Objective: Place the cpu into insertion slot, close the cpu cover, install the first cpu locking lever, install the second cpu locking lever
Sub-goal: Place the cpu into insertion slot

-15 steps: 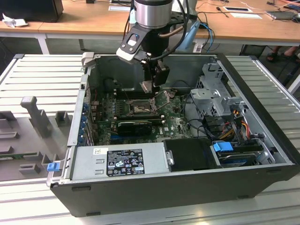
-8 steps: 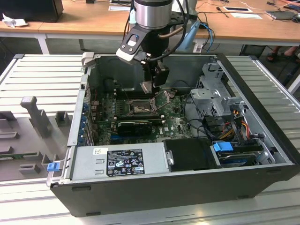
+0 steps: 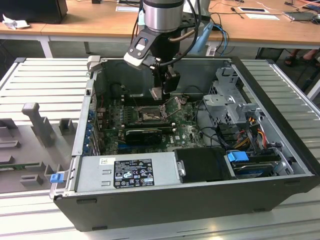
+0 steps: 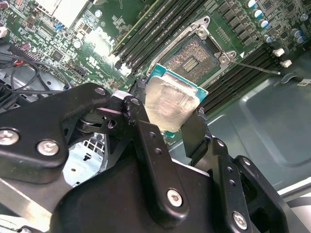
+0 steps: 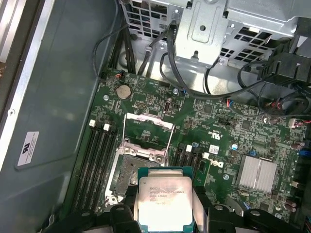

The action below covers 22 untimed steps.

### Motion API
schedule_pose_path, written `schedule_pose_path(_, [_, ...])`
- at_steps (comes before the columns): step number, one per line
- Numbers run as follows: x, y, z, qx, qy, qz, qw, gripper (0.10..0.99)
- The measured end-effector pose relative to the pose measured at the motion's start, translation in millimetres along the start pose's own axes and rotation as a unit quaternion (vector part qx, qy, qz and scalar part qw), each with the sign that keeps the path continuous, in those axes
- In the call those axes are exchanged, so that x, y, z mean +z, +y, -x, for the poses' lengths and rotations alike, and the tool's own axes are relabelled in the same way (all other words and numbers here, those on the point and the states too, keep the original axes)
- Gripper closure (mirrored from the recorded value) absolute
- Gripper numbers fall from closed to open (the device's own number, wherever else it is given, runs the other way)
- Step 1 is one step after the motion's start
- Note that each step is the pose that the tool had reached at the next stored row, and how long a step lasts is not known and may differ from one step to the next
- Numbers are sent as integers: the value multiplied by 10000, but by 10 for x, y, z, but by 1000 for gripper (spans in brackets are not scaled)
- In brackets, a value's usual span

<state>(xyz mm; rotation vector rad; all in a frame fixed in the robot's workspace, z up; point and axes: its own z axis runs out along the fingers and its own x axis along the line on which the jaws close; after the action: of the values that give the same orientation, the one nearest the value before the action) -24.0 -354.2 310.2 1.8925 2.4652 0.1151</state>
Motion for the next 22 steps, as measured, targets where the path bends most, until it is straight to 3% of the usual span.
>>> schedule_pose_path(22, [80, -6, 2, 95, -8, 1, 10000, 553])
